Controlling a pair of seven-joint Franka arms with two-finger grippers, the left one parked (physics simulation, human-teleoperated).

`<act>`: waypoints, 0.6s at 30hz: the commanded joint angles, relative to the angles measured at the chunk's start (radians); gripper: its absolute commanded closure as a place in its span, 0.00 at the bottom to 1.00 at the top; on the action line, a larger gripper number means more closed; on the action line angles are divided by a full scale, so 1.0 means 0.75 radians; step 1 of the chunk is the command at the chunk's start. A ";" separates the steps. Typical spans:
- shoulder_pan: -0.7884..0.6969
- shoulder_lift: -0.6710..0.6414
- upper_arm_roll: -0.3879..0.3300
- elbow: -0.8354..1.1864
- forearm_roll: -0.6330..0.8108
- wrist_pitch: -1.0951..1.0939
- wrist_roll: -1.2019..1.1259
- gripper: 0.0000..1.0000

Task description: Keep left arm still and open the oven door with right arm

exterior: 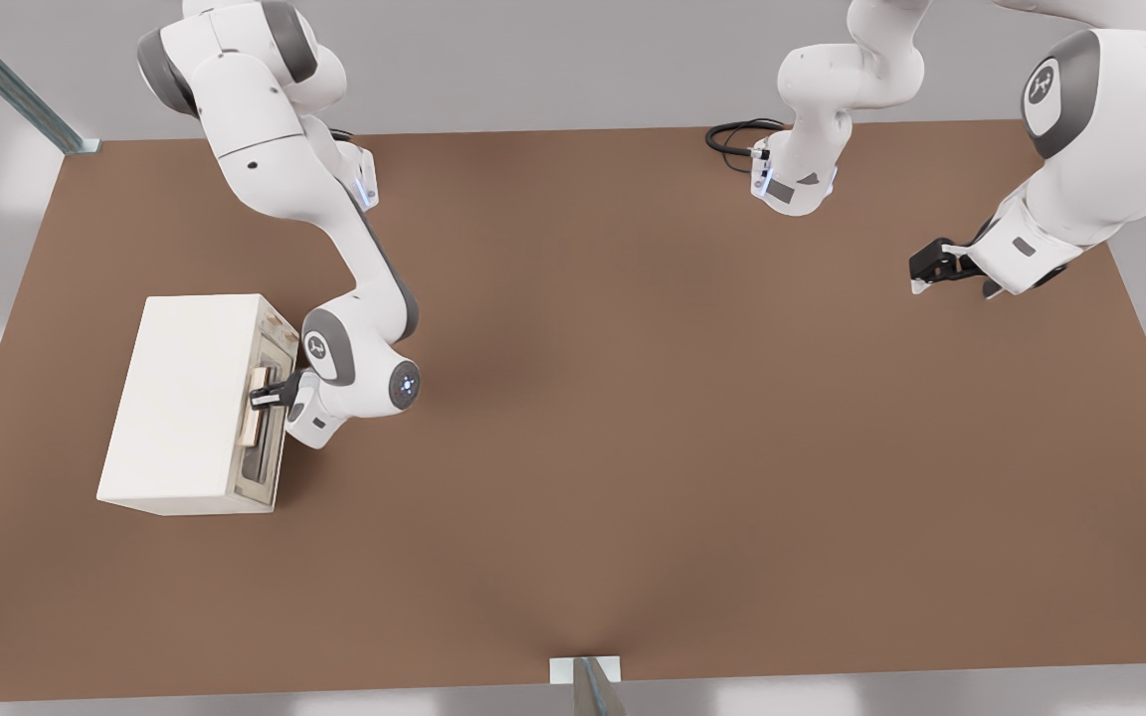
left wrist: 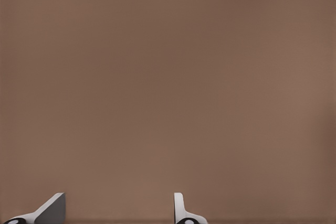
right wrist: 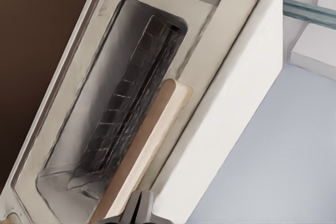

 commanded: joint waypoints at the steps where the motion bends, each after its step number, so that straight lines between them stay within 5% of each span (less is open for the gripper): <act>1: -0.002 0.000 -0.002 -0.005 0.000 0.031 0.128 0.79; 18: -0.028 -0.007 -0.002 -0.034 0.000 0.060 0.128 0.79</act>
